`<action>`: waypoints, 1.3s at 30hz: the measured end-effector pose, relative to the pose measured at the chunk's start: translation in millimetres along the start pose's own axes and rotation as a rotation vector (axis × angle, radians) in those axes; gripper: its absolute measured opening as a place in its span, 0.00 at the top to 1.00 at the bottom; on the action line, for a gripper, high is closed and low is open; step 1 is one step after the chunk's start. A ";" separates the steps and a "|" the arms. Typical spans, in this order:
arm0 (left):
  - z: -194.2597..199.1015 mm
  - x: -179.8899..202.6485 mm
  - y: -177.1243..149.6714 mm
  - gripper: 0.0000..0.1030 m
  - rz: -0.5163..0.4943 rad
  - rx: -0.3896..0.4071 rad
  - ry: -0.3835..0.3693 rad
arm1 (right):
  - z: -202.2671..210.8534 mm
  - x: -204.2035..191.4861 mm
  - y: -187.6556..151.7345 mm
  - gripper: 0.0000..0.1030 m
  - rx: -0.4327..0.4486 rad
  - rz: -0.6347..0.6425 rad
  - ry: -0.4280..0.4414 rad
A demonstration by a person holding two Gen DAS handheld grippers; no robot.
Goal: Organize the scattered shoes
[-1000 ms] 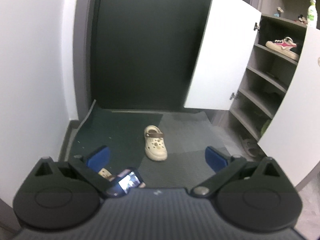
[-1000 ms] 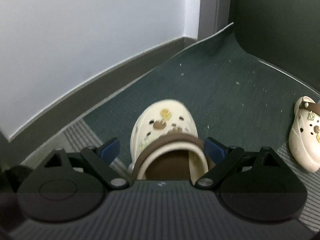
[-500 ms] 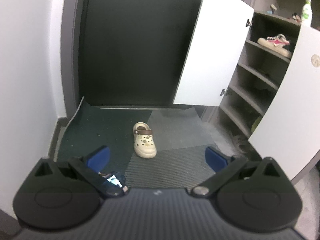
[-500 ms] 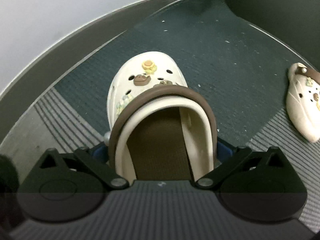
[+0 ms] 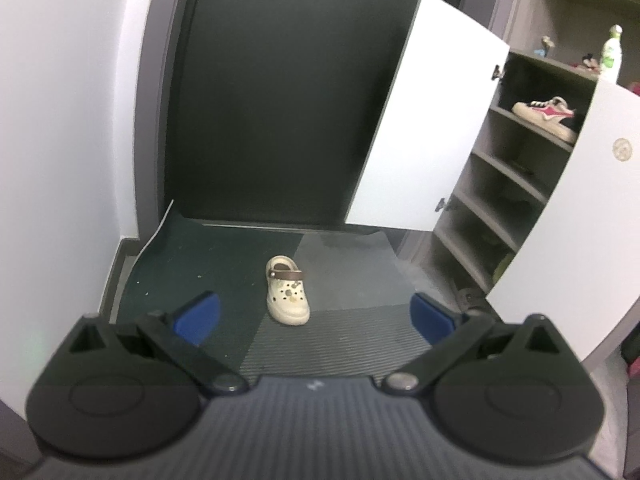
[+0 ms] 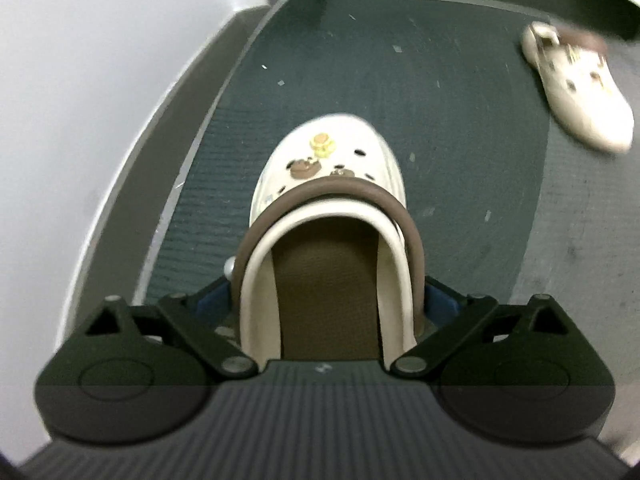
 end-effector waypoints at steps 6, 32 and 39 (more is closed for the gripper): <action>16.1 -7.1 5.1 0.00 -0.031 0.027 0.016 | 10.3 -4.3 -13.9 0.00 0.041 -0.046 0.027; 33.0 -0.5 -0.4 0.00 -0.065 0.021 0.055 | 415.6 170.3 -88.4 0.00 0.222 -0.309 -0.188; 30.9 -4.4 -10.8 0.00 -0.028 -0.011 0.060 | 470.4 199.9 -89.9 0.00 0.204 -0.348 -0.224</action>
Point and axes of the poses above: each gripper's, at about its wrist camera, not at the fingertips, and z roughly against the way its jaws point, x to its right, y to its top, the point moved 5 cm from there along -z, roughly the way its jaws point, and after that the axes turned 10 degrees about z, right-handed, at the moved point
